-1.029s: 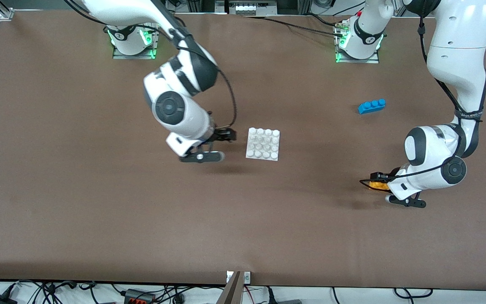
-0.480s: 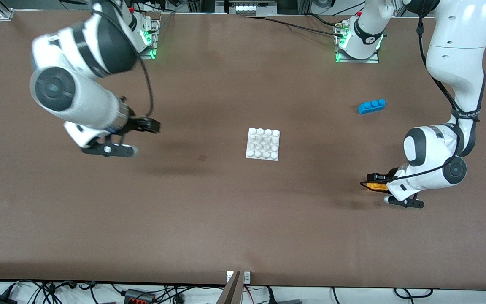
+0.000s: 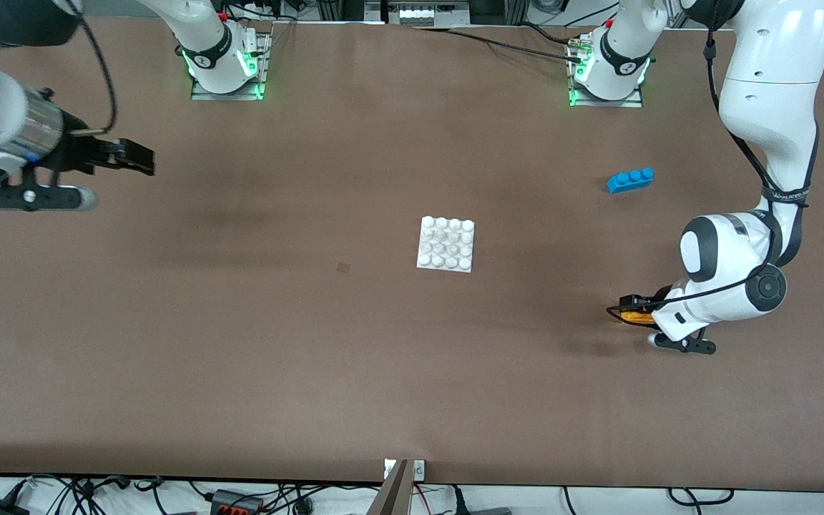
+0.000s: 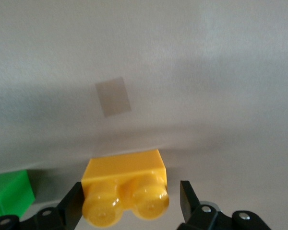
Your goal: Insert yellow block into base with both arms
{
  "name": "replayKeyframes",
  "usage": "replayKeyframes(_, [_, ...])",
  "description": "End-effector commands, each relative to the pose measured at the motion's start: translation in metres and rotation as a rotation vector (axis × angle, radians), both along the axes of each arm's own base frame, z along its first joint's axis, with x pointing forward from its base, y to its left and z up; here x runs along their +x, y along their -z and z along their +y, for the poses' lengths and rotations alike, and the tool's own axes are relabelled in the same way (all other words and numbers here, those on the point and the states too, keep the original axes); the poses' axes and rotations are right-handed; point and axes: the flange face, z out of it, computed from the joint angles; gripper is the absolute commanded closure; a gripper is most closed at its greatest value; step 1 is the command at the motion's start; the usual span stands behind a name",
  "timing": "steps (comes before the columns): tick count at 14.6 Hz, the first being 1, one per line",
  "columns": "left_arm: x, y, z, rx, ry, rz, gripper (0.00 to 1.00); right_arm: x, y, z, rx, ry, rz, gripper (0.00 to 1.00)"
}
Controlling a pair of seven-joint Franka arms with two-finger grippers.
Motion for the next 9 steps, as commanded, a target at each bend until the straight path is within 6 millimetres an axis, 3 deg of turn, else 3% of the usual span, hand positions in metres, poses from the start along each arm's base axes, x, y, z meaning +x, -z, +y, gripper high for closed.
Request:
replayKeyframes(1, [0.007, -0.002, 0.001, -0.015, -0.001, -0.025, 0.27, -0.036, -0.007, -0.014, -0.049, -0.028, -0.050, 0.00])
replayKeyframes(3, [0.007, -0.002, 0.002, -0.015, -0.001, -0.025, 0.37, -0.029, -0.012, -0.034, -0.074, -0.003, -0.069, 0.00])
replayKeyframes(5, [0.007, -0.002, 0.003, -0.016, 0.004, -0.026, 0.43, -0.021, -0.019, -0.038, -0.073, 0.003, -0.086, 0.00])
replayKeyframes(8, [0.007, -0.003, 0.005, -0.016, 0.001, -0.024, 0.49, -0.021, -0.024, -0.084, -0.010, 0.101, -0.093, 0.00])
replayKeyframes(9, [0.007, -0.003, 0.004, -0.016, 0.000, -0.022, 0.50, -0.022, -0.024, -0.086, -0.001, 0.098, -0.091, 0.00])
